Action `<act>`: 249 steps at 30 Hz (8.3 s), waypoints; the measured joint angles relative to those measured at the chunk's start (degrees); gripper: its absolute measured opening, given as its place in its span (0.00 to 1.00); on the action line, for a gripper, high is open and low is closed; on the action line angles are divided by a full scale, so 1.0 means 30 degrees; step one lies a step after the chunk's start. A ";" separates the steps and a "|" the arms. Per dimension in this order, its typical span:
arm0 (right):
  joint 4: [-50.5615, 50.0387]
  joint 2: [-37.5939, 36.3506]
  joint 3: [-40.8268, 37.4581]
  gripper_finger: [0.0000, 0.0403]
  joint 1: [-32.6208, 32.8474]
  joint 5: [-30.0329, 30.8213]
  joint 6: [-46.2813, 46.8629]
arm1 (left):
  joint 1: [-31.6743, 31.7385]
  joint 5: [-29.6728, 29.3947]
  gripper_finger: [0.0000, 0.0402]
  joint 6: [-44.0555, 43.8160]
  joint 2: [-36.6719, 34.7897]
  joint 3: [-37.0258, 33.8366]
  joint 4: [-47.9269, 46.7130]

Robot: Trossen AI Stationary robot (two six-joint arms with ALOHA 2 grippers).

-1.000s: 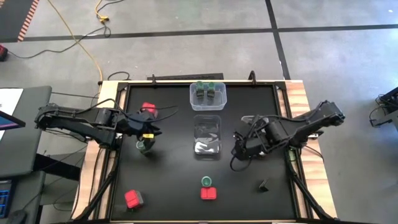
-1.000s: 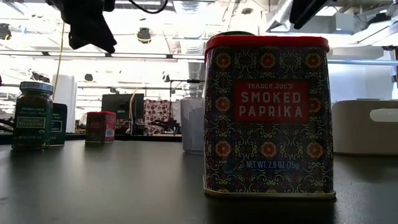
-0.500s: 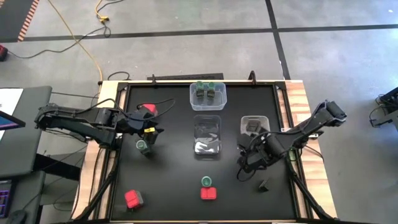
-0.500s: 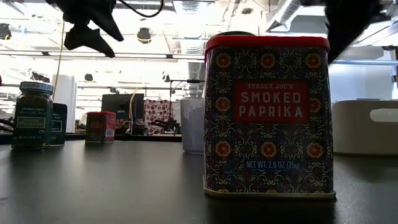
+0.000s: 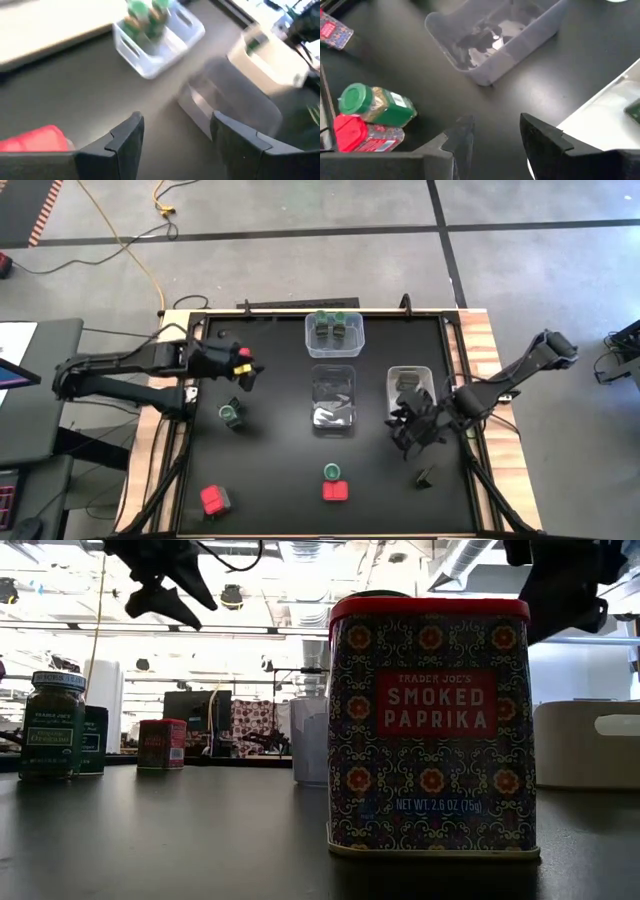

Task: Sort spices by type
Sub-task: Put the red seasoning can into the black transparent bin

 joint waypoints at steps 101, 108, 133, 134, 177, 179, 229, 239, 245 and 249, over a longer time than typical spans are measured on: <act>0.1173 -0.0300 -0.0001 0.46 -0.1803 -0.0020 0.0453 | 1.0949 0.3810 0.93 3.1233 0.8757 0.0142 -0.4547; 0.1276 -0.0300 -0.0008 0.46 -0.1800 -0.0020 0.0522 | 1.1078 0.3649 0.92 3.1128 0.9522 0.0142 -0.4622; 0.1556 -0.0297 -0.0008 0.46 -0.1803 -0.0020 0.0435 | 0.7974 0.1484 0.53 2.3430 1.0127 0.2563 -0.7026; 0.1564 -0.0293 -0.0008 0.46 -0.1821 -0.0020 0.0438 | 0.7473 0.1449 0.53 2.2531 1.0120 0.3128 -0.7447; 0.1556 -0.0294 -0.0008 0.46 -0.1818 -0.0027 0.0429 | -0.0634 0.2486 0.54 1.5109 2.3698 1.9850 -0.8764; 0.1575 -0.0293 -0.0008 0.46 -0.1818 -0.0027 0.0423 | -0.0499 0.2668 0.54 1.5371 2.3737 1.9850 -0.8719; 0.2045 -0.0293 -0.0008 0.46 -0.1803 -0.0027 0.0453 | 0.0004 0.3468 0.59 1.5155 2.4319 1.8513 -0.5850; 0.2015 -0.0293 -0.0008 0.46 -0.1803 -0.0027 0.0445 | 0.0004 0.2692 0.59 1.4544 2.4319 1.8276 -0.5676; 0.2015 -0.0293 -0.0008 0.46 -0.1803 -0.0027 0.0445 | 0.0004 0.2641 0.59 1.4561 2.4319 1.8276 -0.5685; 0.2015 -0.0293 -0.0008 0.46 -0.1803 -0.0027 0.0445 | 0.0004 0.2617 0.60 1.4568 2.4319 1.8276 -0.5685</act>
